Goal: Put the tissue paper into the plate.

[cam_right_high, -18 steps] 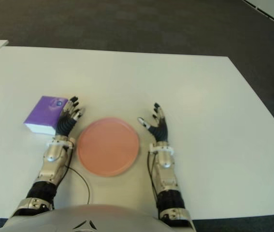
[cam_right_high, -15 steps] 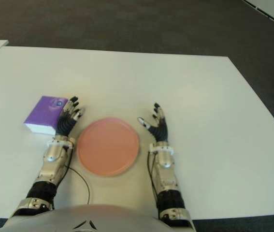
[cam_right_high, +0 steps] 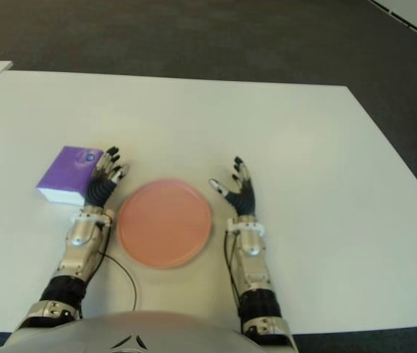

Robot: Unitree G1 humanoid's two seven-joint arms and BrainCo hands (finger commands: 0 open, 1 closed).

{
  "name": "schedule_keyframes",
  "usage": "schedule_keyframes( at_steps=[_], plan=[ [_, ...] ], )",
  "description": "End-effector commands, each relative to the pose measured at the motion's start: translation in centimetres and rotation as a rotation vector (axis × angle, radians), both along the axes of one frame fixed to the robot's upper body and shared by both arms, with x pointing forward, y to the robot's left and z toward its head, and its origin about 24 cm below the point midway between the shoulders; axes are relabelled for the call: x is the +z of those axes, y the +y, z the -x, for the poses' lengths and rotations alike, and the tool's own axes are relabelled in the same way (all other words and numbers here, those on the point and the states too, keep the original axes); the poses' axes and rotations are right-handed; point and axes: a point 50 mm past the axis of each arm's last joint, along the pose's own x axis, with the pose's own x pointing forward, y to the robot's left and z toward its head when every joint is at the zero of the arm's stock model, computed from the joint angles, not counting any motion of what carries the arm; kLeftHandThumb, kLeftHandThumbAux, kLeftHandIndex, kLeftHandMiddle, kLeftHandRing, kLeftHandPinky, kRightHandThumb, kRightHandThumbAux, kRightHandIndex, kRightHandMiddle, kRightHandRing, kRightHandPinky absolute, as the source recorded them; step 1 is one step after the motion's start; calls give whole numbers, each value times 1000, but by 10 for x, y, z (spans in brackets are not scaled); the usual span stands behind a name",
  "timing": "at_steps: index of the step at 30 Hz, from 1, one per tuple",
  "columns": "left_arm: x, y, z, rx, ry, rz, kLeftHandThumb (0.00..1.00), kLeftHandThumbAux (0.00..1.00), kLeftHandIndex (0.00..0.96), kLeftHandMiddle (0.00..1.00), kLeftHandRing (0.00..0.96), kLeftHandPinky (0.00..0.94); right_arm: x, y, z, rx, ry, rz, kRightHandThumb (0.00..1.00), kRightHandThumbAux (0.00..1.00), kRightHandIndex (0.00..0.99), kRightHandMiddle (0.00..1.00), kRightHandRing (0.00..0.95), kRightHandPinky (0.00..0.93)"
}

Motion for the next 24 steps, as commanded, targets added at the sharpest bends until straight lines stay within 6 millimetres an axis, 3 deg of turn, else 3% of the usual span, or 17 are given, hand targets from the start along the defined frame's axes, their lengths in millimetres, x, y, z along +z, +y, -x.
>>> schedule_keyframes(
  at_steps=[1,20,24],
  plan=[
    [-13,3,8,12,69,-9,0,562,0,0,0,0,-22,1,13,-8,122,-14,171,738,0,36,41,83],
    [-5,6,1,10,48,-25,0,564,0,0,0,0,-21,3,10,-5,115,-7,171,727,0,32,39,81],
    [37,8,-14,-16,-59,-38,0,571,0,0,0,0,-22,4,9,-7,120,-7,167,721,0,31,40,79]
  ],
)
